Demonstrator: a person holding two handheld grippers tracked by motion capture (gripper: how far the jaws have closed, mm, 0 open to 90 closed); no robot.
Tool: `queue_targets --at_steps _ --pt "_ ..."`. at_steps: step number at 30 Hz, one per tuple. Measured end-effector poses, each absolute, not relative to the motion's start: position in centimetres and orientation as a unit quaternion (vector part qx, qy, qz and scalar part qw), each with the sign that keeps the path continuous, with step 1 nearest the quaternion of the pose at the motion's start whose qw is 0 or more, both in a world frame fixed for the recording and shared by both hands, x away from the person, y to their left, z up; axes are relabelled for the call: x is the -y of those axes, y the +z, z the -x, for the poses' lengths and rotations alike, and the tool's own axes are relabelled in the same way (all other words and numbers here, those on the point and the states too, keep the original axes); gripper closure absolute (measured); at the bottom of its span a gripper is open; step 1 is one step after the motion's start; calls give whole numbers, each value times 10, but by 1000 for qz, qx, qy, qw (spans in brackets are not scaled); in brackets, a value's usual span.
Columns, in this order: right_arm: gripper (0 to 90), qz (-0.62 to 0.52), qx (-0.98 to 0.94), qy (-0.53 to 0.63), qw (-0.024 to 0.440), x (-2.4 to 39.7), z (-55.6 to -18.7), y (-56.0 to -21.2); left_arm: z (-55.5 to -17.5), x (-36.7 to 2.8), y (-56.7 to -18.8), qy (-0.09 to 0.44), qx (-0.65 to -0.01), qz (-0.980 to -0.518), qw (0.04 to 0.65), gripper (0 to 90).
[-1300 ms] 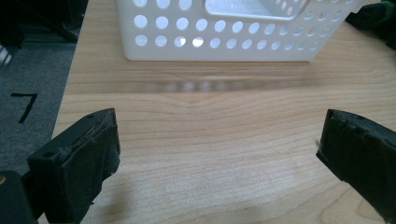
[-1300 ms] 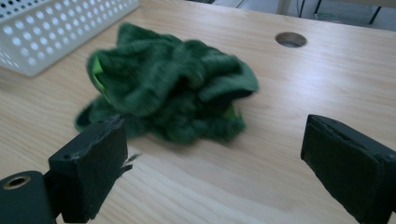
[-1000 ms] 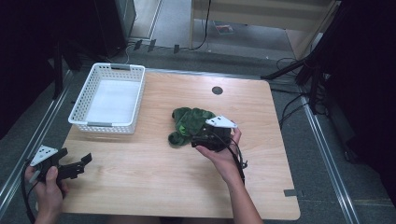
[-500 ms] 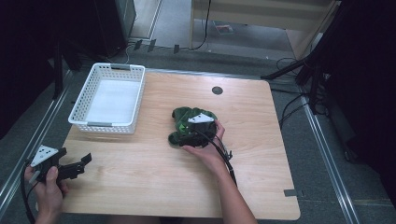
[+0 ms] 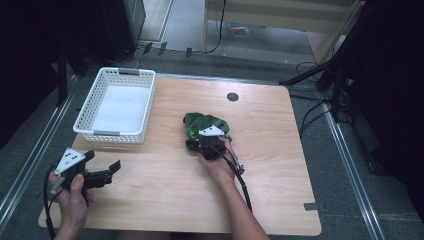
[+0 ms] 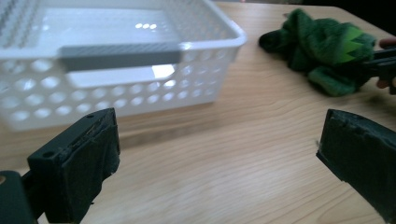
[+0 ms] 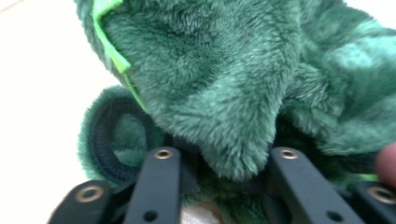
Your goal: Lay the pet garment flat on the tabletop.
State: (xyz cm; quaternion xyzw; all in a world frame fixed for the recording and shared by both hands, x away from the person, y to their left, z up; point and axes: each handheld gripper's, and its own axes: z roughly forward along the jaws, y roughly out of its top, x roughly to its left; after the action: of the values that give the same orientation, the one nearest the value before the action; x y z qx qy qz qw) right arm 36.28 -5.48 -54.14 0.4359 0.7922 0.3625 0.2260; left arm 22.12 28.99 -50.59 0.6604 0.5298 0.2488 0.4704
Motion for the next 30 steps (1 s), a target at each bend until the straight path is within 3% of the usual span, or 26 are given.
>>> queue_targets --at_steps 7,14,21,23,24,25,27,30 --pt "835 -416 -780 399 242 69 -343 -510 -238 -257 -492 237 -509 -668 489 0" --pt "836 -381 -774 447 235 91 -289 -468 -245 -211 -482 221 -471 -688 506 0" --pt "821 -359 -787 461 199 98 -234 -474 -240 -190 -487 200 -439 -717 503 0" --pt "698 -353 -789 465 191 101 -220 -481 -238 -190 -492 194 -437 -723 500 0" --pt "455 -353 -793 468 165 108 -214 -489 -237 -191 -496 190 -440 -723 497 0" --pt "455 -353 -793 468 165 108 -214 -489 -237 -192 -499 185 -443 -724 496 0" --pt "358 -367 -791 463 161 116 -211 -491 -238 -195 -506 178 -449 -725 492 0" --pt "336 -369 -787 464 175 124 -212 -489 -239 -195 -511 171 -454 -725 489 0"
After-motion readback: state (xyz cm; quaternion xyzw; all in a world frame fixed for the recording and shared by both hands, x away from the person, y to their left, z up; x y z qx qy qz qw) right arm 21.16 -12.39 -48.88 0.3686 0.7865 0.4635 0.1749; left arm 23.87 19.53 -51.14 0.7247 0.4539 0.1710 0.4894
